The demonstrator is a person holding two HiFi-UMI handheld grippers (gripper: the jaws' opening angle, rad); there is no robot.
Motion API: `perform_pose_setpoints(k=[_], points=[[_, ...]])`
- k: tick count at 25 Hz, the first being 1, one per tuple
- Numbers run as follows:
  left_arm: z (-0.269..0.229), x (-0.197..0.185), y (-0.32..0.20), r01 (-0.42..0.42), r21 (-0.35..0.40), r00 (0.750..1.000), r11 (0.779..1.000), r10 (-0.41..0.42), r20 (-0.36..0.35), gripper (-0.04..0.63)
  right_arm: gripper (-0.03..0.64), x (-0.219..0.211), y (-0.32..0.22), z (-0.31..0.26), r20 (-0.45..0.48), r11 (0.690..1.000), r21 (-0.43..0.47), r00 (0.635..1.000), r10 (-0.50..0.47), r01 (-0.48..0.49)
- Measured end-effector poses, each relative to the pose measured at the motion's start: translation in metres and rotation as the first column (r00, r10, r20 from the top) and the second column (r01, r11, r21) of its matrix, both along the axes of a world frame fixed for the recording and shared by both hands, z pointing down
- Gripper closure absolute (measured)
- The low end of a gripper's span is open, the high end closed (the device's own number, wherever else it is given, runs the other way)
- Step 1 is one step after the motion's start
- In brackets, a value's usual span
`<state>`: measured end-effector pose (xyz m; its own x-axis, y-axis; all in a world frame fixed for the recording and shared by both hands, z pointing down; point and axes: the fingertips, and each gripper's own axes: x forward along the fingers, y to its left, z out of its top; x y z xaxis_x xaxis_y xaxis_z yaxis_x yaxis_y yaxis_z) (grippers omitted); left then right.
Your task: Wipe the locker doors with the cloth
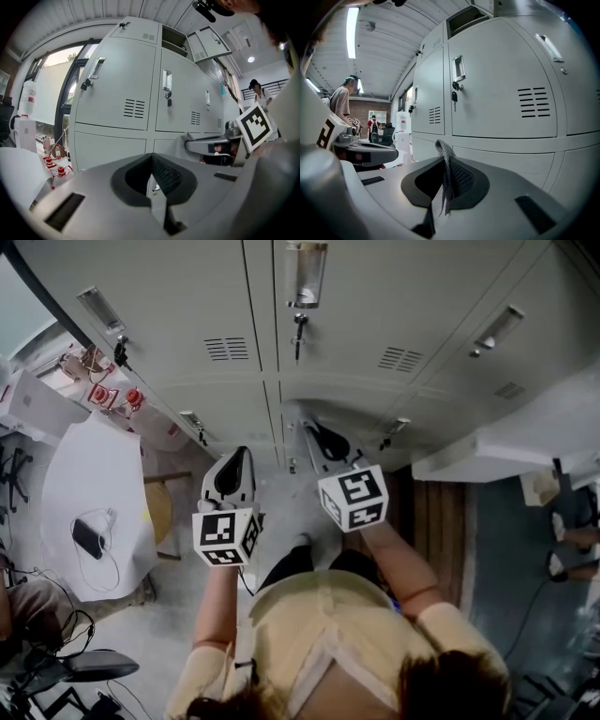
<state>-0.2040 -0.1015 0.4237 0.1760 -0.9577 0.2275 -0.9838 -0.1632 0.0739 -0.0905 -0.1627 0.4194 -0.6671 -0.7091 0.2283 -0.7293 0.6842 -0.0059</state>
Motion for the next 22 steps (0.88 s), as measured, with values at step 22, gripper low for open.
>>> perform_pose_setpoints(k=[22], points=[[0.009,-0.016,-0.04,-0.03,0.011,1.0,0.999,0.03,0.009,0.594,0.601,-0.012,-0.068,0.025,-0.061,0.991,0.004,0.989,0.137,-0.137]])
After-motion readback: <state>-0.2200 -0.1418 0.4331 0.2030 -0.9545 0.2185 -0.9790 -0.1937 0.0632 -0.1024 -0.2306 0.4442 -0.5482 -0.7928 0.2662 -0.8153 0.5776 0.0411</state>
